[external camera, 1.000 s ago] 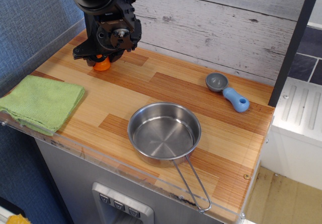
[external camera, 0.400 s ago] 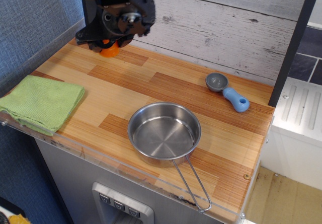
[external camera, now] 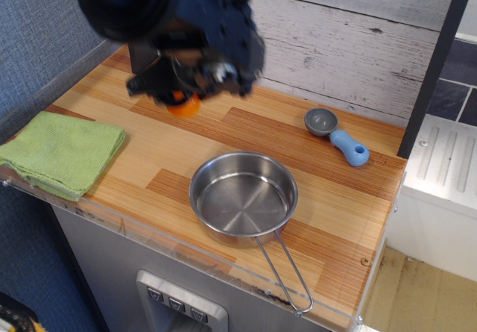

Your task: Move carrot to left of pot, standing up.

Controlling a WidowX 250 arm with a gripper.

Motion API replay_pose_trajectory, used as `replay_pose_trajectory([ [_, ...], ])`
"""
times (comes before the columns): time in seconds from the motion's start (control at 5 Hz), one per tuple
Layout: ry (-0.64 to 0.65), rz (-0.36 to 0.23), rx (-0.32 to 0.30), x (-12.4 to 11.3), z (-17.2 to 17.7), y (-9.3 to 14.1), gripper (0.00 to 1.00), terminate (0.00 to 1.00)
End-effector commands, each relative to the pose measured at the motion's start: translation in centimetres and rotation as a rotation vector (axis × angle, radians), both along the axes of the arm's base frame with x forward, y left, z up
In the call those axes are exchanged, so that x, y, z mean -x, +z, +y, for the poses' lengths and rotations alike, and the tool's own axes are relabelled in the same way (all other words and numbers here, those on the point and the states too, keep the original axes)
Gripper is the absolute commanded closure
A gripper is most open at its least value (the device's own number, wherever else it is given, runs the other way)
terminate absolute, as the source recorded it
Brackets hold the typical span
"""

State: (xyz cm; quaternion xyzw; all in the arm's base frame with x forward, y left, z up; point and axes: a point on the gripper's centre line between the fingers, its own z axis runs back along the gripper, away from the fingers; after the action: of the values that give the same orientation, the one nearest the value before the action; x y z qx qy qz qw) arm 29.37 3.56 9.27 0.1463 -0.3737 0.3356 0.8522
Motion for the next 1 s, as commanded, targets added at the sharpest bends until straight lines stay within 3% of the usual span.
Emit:
replay_pose_trajectory([
  [0.0,0.035,0.0,-0.001,1.7,1.1,-0.8,1.0,0.0],
  [0.8,0.056,0.035,0.009,1.9,0.6,-3.5,1.0,0.0],
])
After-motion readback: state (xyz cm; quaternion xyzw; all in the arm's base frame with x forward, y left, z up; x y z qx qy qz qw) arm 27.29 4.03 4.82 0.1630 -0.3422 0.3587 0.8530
